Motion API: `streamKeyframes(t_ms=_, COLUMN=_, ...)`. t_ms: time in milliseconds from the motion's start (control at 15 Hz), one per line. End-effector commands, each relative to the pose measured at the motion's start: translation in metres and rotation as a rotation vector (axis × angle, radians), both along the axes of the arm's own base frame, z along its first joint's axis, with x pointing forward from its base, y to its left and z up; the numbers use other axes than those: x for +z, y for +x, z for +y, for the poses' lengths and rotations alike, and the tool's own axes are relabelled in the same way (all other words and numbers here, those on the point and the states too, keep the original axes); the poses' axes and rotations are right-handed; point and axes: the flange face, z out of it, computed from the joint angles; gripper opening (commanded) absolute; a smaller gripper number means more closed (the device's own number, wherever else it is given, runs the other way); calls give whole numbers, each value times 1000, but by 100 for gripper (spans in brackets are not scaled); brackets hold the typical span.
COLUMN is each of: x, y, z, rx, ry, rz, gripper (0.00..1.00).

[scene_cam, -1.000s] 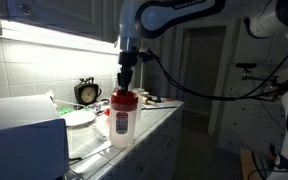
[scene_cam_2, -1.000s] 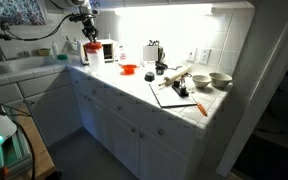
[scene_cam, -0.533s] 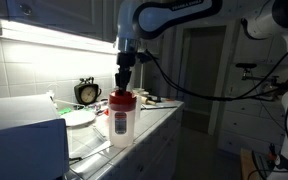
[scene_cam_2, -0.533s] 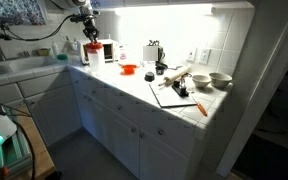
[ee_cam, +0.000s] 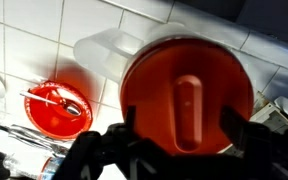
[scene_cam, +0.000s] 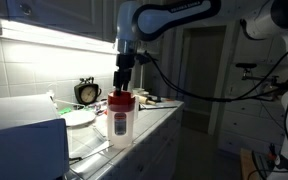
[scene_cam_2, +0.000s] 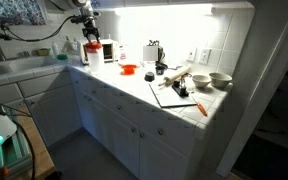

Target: Put the red lid on the jar

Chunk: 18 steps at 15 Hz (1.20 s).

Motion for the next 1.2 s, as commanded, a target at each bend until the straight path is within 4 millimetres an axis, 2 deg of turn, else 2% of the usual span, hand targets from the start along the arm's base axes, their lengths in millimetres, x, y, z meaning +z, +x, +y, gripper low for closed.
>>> streamKeyframes(t_ms=0, x=9, y=-7, z=4, rx=-18, ry=12, rz=-43, gripper=100)
streamKeyframes(t_ms=267, x=24, y=-17, z=0, rx=-74, ry=54, rz=-84, gripper=100)
streamKeyframes(t_ms=600, x=33, y=-50, z=-18, rx=-133, ry=84, rz=-134, gripper=100)
streamKeyframes(t_ms=867, x=32, y=-79, z=-43, rx=-84, ry=106, rz=-213, gripper=100)
streamKeyframes(t_ms=1133, x=25, y=-108, z=-75, rx=-110, ry=126, rz=-156, gripper=100)
